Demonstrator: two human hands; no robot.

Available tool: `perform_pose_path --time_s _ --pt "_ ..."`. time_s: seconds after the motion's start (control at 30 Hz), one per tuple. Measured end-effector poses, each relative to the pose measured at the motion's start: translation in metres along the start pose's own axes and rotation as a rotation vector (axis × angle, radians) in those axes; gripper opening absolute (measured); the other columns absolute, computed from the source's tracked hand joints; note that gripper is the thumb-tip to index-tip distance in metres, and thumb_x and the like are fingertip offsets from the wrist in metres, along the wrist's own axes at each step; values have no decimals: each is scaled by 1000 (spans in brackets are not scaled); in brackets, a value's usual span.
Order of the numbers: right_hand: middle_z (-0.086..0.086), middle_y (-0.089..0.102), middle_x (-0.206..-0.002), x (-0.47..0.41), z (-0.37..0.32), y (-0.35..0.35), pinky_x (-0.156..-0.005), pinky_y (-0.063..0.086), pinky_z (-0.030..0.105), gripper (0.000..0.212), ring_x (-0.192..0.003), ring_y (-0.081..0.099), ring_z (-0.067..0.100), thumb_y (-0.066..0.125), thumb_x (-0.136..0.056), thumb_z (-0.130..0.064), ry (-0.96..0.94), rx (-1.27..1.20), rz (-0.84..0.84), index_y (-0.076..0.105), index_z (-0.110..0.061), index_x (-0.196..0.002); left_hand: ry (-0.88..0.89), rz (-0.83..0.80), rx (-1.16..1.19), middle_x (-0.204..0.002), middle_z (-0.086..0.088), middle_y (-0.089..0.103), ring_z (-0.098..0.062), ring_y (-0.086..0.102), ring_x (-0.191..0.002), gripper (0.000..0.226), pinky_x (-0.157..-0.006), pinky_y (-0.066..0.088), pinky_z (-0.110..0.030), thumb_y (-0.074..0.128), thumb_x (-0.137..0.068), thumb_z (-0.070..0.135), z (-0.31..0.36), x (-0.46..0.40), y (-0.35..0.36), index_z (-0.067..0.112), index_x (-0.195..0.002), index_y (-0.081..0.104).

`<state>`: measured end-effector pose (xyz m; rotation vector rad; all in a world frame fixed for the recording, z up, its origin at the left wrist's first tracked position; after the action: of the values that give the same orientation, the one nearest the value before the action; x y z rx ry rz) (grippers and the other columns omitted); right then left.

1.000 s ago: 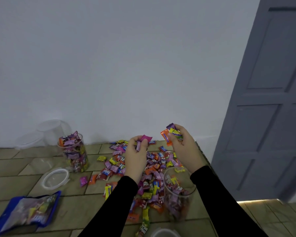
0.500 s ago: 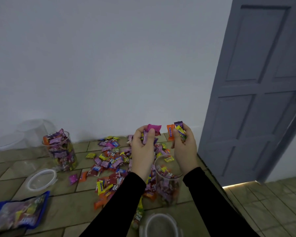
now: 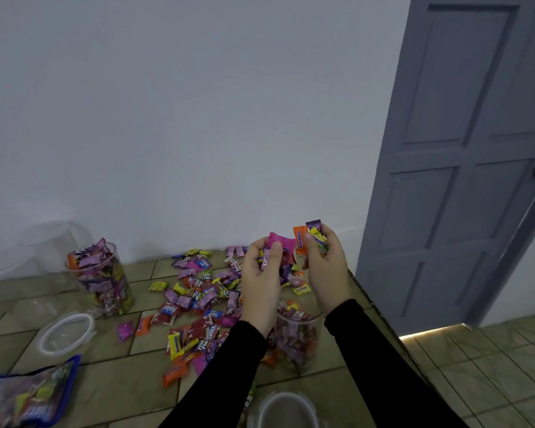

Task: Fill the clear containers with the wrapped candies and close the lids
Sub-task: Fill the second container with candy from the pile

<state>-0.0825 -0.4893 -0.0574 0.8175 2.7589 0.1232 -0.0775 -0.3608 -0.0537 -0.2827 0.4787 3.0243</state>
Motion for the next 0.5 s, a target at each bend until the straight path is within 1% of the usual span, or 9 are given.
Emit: perform_pose_path --time_s 0.07,0.13,0.2,0.23,0.3,0.33,0.4,0.43,0.5 --pt "8 63 -100 -1 1 0 -67 52 27 23 -73 57 9 53 -96 -33 4 -12 2 45 -35 -118 6 4 13 -93 8 68 -2 64 -81 5 -73 53 -25 58 -95 23 1 -1 0 26 -95 62" --pt "12 62 -101 -3 3 -1 -71 54 35 25 -77 58 12 54 -96 -35 15 -18 -2 46 -35 -120 6 -8 33 -81 10 69 -1 63 -67 4 -59 51 -19 58 -95 18 3 0 3 19 -95 62" --pt "11 60 -98 -3 3 -2 -68 52 34 28 -74 57 12 53 -96 -34 14 -16 -4 48 -30 -124 11 -21 40 -68 12 67 1 59 -53 4 -49 48 -15 57 -95 13 6 3 6 13 -94 61" --pt "9 59 -96 -3 3 -2 -66 50 30 29 -72 56 11 53 -96 -33 18 -15 -2 49 -28 -125 20 -21 30 -66 11 65 1 58 -50 4 -48 47 -13 58 -94 11 7 4 7 9 -94 61" --pt "7 59 -94 -3 3 -2 -62 48 25 28 -67 55 7 53 -97 -30 18 -23 -3 49 -26 -125 29 -13 7 -68 7 63 1 57 -51 5 -47 45 -11 59 -94 10 8 5 5 6 -94 62" --pt "7 60 -94 -2 2 -1 -61 49 24 28 -64 55 6 53 -97 -29 19 -26 -7 49 -26 -125 29 -6 4 -71 5 62 0 56 -52 6 -47 45 -12 59 -93 10 8 5 5 5 -94 62" --pt "8 65 -98 -1 1 0 -60 52 22 29 -66 58 9 53 -97 -29 21 -24 -11 49 -24 -125 27 6 -12 -73 3 63 -3 56 -55 6 -49 46 -17 61 -93 13 7 4 3 8 -93 63" --pt "9 67 -100 -1 1 0 -60 53 22 28 -66 59 9 53 -97 -28 24 -21 -10 50 -24 -125 29 12 -29 -72 5 63 -4 56 -56 6 -51 47 -18 62 -92 15 4 3 1 9 -92 64" --pt "8 66 -98 -1 0 1 -57 52 21 28 -59 57 7 52 -97 -27 25 -18 -11 50 -22 -125 34 20 -38 -67 9 64 -4 57 -56 6 -53 47 -20 62 -92 15 3 2 0 10 -90 64"
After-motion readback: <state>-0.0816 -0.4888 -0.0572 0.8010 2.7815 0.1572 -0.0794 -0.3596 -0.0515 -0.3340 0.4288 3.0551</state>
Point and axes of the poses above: each hand's wrist, its own x-axis away from the middle knuckle, its own y-axis out of the palm, z = x × y, the point moved 6 cm from there along -x, towards the middle knuckle
